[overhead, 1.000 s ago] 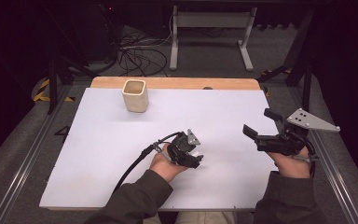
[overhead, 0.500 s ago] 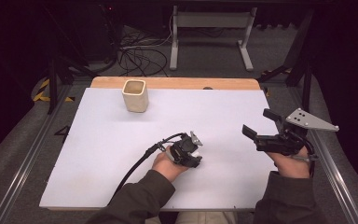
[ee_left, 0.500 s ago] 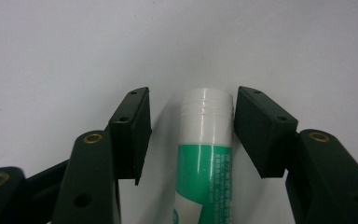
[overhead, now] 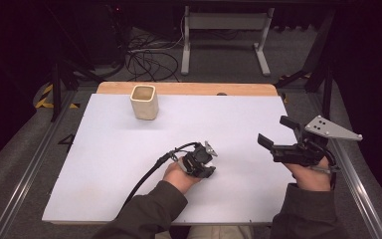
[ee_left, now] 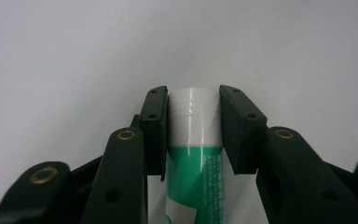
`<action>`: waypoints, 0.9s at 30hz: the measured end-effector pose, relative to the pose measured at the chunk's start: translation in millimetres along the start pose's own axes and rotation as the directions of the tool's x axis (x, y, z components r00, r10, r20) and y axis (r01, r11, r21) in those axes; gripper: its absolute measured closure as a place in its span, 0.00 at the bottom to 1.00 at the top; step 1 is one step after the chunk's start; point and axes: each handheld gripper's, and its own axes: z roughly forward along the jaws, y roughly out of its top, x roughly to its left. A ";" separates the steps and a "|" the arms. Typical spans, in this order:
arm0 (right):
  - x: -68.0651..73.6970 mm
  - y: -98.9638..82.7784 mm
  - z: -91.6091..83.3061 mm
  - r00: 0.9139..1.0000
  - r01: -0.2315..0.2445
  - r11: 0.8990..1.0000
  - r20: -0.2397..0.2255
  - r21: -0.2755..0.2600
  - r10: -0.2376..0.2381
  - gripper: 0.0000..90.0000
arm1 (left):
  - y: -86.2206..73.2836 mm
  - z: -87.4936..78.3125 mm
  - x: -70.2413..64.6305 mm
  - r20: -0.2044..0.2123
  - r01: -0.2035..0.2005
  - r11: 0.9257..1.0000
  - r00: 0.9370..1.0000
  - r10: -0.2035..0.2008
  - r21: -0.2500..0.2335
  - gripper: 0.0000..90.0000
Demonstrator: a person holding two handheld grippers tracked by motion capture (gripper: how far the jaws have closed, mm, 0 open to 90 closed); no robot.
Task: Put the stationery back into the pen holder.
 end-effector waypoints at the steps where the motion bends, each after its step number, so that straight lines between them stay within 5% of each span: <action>1: -0.3 -0.3 0.3 1.000 0.000 1.000 0.001 0.004 0.000 0.02 | 0.0 -0.1 0.1 0.002 0.001 1.000 1.000 -0.001 -0.001 0.72; 9: 0.1 -1.3 2.9 1.000 -0.003 1.000 -0.014 0.008 0.003 0.03 | 3.5 -9.8 4.1 0.013 0.002 0.998 1.000 -0.001 -0.059 0.72; 16: -1.7 -3.6 5.7 1.000 -0.010 1.000 -0.027 0.000 0.010 0.04 | 8.3 -28.4 7.5 0.040 0.017 0.984 0.999 -0.010 -0.179 0.72; 19: -2.0 -5.2 7.3 0.999 -0.016 1.000 -0.046 0.001 0.016 0.06 | 9.9 -36.4 9.7 0.055 0.037 0.973 0.998 -0.025 -0.229 0.72; 27: -3.4 -14.7 20.8 0.985 -0.026 0.999 -0.169 -0.036 0.019 0.15 | 12.7 -58.8 15.9 0.100 0.093 0.916 0.993 -0.058 -0.390 0.72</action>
